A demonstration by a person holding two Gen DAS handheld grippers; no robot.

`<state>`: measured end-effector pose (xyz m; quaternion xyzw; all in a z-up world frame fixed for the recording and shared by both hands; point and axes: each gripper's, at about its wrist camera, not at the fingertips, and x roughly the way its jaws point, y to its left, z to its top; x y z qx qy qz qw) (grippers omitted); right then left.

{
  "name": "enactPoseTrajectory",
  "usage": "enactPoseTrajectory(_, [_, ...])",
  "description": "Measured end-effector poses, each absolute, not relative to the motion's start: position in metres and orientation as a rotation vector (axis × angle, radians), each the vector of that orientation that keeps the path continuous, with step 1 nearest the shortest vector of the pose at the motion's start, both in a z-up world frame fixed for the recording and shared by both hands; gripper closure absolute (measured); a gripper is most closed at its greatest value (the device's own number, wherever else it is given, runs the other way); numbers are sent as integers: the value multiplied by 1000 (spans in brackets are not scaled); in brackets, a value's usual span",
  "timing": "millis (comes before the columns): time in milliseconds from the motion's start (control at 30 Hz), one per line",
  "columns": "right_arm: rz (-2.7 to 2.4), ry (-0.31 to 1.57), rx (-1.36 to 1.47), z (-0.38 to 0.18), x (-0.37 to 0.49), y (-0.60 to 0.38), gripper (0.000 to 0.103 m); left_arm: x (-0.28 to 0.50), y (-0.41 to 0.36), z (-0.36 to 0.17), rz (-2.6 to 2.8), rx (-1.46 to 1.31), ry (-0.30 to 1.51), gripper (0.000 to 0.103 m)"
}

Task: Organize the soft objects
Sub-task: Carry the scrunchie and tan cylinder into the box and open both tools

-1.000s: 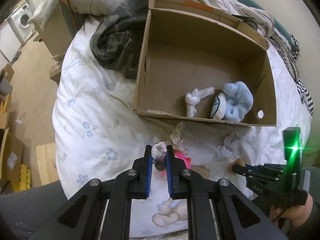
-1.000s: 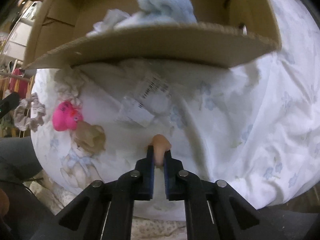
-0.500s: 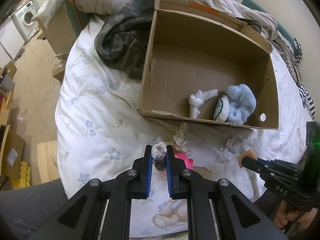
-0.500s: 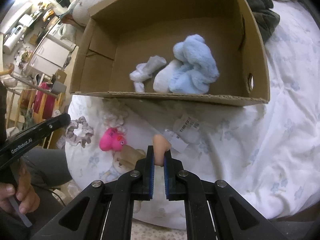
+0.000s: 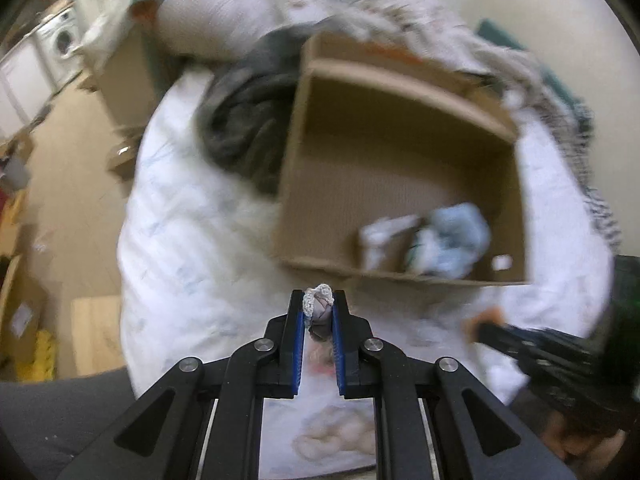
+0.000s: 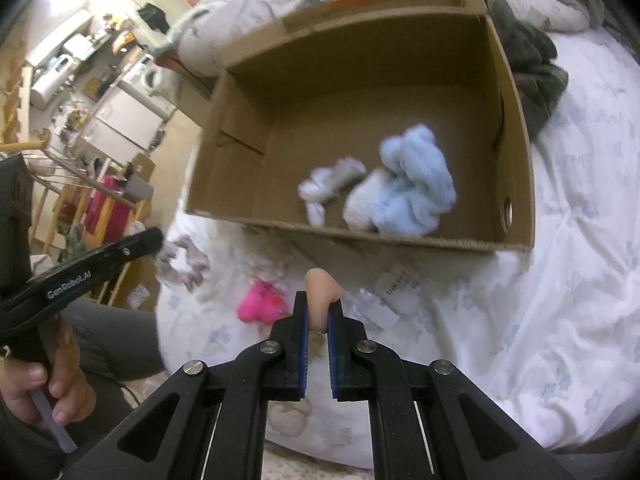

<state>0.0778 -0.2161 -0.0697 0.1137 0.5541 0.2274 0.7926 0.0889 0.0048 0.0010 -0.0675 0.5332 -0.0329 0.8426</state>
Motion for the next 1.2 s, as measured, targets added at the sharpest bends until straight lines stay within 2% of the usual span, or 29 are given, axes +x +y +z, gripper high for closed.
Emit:
enactPoseTrajectory(133, [522, 1115, 244, -42, 82, -220, 94, 101, -4, 34, -67, -87, 1020, 91])
enactPoseTrajectory(433, [508, 949, 252, 5, 115, -238, 94, 148, -16, 51, -89, -47, 953, 91])
enactPoseTrajectory(633, [414, 967, 293, -30, 130, -251, 94, 167, -22, 17, -41, -4, 903, 91])
enactPoseTrajectory(767, [402, 1062, 313, -56, 144, -242, 94, 178, -23, -10, -44, -33, 971, 91])
enactPoseTrajectory(1200, [421, 1132, 305, -75, 159, -225, 93, 178, -27, -26, -70, -58, 968, 91])
